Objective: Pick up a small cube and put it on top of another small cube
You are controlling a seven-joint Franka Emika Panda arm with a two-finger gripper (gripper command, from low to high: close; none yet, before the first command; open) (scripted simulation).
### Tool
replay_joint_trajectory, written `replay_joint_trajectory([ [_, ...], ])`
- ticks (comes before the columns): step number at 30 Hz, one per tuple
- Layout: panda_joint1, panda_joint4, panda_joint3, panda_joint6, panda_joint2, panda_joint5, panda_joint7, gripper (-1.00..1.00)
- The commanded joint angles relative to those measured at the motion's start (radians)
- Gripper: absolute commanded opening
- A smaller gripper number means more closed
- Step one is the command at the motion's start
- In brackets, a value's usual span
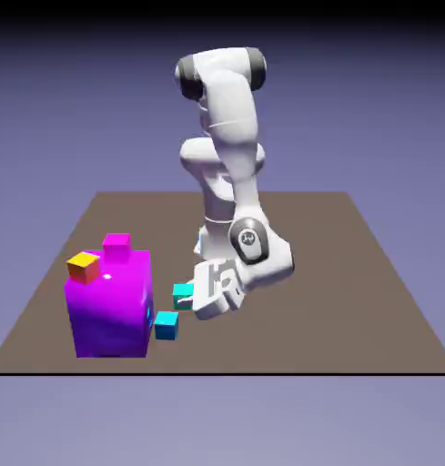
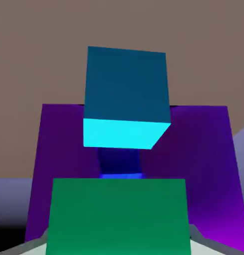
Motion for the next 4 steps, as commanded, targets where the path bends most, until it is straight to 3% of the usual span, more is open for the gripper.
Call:
replay_joint_trajectory([
  [1, -0.004, 0.003, -0.006, 0.004, 0.009, -0.014, 0.006, -1.0],
  [2, -0.004, 0.003, -0.006, 0.004, 0.009, -0.014, 0.006, 1.0],
  [4, 0.011, -0.007, 0.018, -0.01, -0.025, 0.029, -0.014, 1.0],
])
